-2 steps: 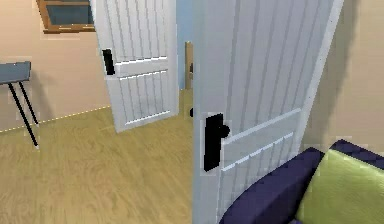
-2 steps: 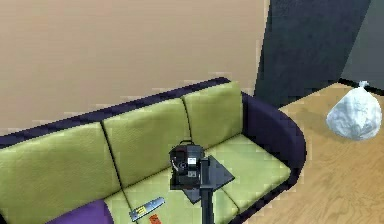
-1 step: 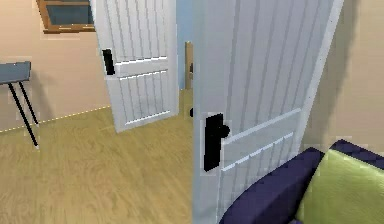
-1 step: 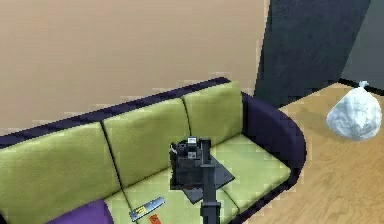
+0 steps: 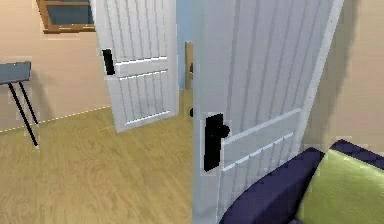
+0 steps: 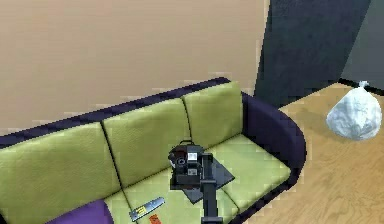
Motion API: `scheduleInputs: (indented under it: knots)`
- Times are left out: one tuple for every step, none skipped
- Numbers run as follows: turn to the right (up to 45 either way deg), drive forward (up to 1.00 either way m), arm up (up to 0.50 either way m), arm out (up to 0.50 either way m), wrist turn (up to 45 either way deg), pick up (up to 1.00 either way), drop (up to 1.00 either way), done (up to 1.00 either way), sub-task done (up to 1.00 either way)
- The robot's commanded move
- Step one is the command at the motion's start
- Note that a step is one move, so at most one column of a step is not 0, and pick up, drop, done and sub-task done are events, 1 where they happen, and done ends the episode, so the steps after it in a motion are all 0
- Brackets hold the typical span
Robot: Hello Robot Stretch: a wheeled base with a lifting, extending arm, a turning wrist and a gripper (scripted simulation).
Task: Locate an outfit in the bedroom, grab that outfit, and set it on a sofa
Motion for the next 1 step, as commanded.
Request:
scheduleInputs:
  knots:
    - [0.0,0.00,0.00,0.00,0.0,0.00,0.00,1.00,0.00]
